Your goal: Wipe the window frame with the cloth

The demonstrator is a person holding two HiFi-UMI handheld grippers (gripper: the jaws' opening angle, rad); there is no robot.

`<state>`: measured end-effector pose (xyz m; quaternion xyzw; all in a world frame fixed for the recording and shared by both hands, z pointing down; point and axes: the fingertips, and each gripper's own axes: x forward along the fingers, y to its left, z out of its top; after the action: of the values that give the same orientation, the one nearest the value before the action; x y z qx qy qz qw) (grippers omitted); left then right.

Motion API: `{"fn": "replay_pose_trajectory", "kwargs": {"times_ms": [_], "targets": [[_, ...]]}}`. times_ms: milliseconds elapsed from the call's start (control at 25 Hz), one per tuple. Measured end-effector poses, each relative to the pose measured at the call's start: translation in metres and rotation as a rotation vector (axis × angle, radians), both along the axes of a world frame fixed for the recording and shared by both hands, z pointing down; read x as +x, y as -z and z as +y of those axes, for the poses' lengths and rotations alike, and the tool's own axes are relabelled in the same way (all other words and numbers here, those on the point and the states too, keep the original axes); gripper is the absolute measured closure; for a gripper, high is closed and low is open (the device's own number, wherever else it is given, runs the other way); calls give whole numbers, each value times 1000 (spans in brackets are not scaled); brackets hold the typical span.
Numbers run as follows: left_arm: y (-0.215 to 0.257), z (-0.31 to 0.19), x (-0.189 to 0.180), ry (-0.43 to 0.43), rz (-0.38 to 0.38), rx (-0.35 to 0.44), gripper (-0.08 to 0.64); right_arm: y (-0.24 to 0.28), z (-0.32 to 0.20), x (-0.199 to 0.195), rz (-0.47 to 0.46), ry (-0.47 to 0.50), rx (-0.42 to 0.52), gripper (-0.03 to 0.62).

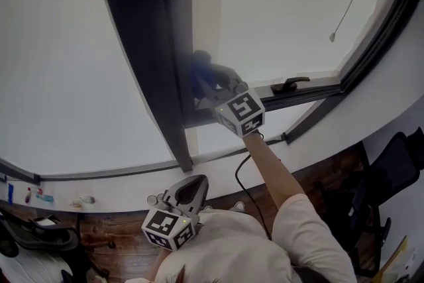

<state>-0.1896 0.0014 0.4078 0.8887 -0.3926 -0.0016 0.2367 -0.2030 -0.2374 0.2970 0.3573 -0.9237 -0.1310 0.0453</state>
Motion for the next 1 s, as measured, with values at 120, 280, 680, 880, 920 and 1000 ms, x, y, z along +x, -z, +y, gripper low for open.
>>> {"fn": "replay_pose_trajectory", "kwargs": {"times_ms": [120, 280, 680, 880, 920, 1000], "targets": [[0, -1, 0, -2, 2, -4, 549, -11, 0, 0, 7, -4, -14, 540], [1, -4, 1, 0, 1, -1, 549, -29, 0, 1, 49, -11, -38, 543], [2, -6, 1, 18, -5, 4, 549, -78, 0, 1, 89, -12, -106, 543], [4, -4, 1, 19, -15, 5, 549, -105, 1, 1, 118, 0, -165, 543], [4, -3, 1, 21, -17, 5, 549, -109, 1, 1, 124, 1, -176, 543], [5, -3, 0, 33, -19, 6, 549, -117, 0, 1, 128, 5, -189, 543]]}}
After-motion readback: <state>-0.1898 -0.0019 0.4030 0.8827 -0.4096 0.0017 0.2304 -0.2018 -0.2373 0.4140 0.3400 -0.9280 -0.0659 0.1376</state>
